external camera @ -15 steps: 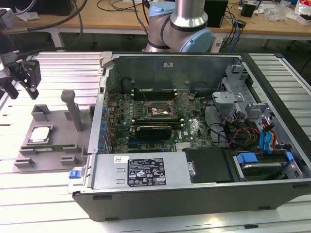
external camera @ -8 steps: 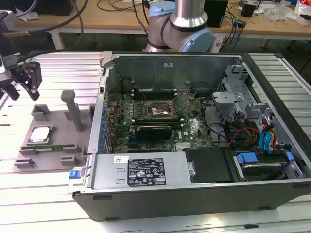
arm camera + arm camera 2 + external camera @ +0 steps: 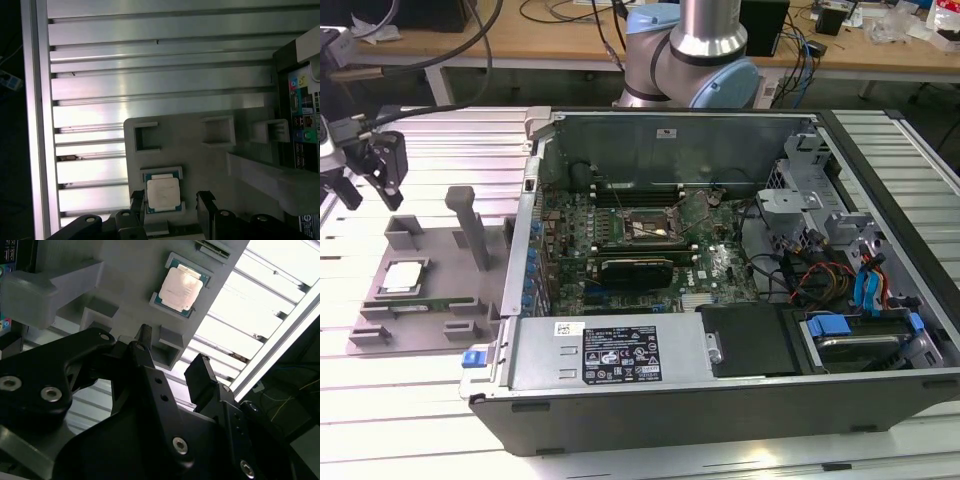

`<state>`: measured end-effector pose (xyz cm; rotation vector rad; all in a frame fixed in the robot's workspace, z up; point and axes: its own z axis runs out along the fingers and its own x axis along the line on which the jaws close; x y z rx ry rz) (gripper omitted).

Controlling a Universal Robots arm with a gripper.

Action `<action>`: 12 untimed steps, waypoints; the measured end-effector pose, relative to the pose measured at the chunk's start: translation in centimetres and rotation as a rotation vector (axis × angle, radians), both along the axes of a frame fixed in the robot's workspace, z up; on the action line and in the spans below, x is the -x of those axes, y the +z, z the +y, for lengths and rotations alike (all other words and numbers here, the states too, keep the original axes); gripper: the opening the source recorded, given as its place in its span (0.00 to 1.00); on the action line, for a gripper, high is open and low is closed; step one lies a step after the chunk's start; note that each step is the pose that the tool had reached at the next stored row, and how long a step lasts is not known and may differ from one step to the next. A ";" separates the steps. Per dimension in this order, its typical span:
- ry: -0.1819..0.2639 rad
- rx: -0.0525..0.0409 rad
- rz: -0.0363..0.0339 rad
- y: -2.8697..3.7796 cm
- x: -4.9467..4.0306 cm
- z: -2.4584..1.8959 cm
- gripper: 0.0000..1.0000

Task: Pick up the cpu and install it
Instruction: 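Pick up the cpu and move it towards the insertion slot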

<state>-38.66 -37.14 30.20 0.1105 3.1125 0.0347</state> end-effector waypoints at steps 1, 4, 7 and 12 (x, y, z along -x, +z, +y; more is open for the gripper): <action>0.000 0.0000 0.0000 -0.05 0.00 0.00 0.55; 0.000 0.0000 0.0000 -0.36 0.00 0.00 0.55; 0.000 0.0000 0.0000 -0.65 0.00 0.00 0.55; 0.000 0.0000 0.0001 -1.12 0.00 0.00 0.55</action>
